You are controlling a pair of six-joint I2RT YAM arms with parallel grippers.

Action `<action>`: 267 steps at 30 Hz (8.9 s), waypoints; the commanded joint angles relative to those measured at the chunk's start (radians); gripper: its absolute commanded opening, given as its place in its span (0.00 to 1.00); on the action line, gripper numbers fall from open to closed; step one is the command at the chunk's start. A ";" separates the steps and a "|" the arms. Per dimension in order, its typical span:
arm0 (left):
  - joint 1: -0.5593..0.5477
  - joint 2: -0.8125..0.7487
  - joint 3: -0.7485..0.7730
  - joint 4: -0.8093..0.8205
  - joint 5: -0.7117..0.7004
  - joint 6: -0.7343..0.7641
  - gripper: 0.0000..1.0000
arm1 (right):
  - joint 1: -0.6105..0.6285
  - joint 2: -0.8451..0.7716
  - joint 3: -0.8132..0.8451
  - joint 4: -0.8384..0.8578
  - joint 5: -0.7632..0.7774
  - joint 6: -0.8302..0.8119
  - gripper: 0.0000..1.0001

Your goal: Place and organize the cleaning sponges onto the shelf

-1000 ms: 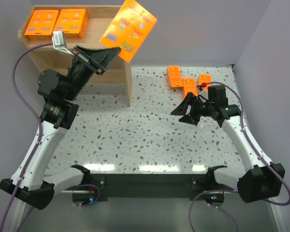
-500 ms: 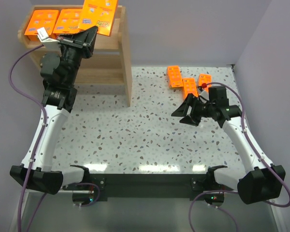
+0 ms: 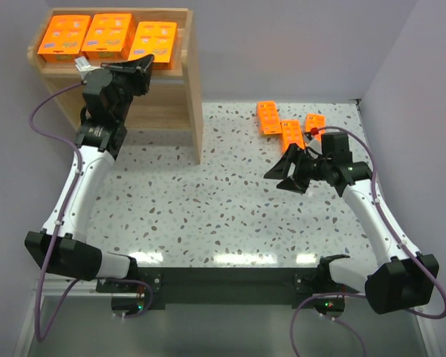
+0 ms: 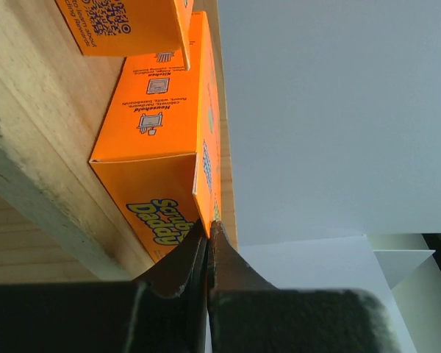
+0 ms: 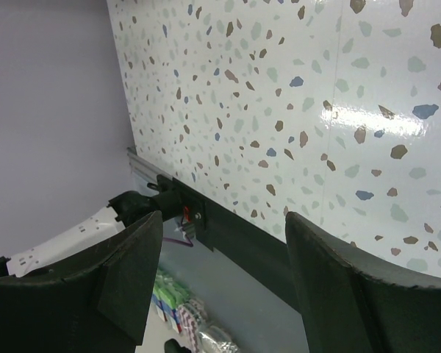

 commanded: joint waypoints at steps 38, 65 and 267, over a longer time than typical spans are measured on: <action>0.006 0.055 0.029 0.108 -0.048 0.025 0.55 | -0.016 -0.024 -0.031 0.027 -0.041 -0.012 0.81; -0.017 -0.740 -0.872 0.089 0.599 0.450 0.78 | -0.025 0.409 0.405 -0.082 0.813 -0.313 0.93; 0.050 -0.011 -0.806 0.954 0.233 0.073 0.00 | 0.362 -0.167 -0.048 -0.082 0.620 0.097 0.91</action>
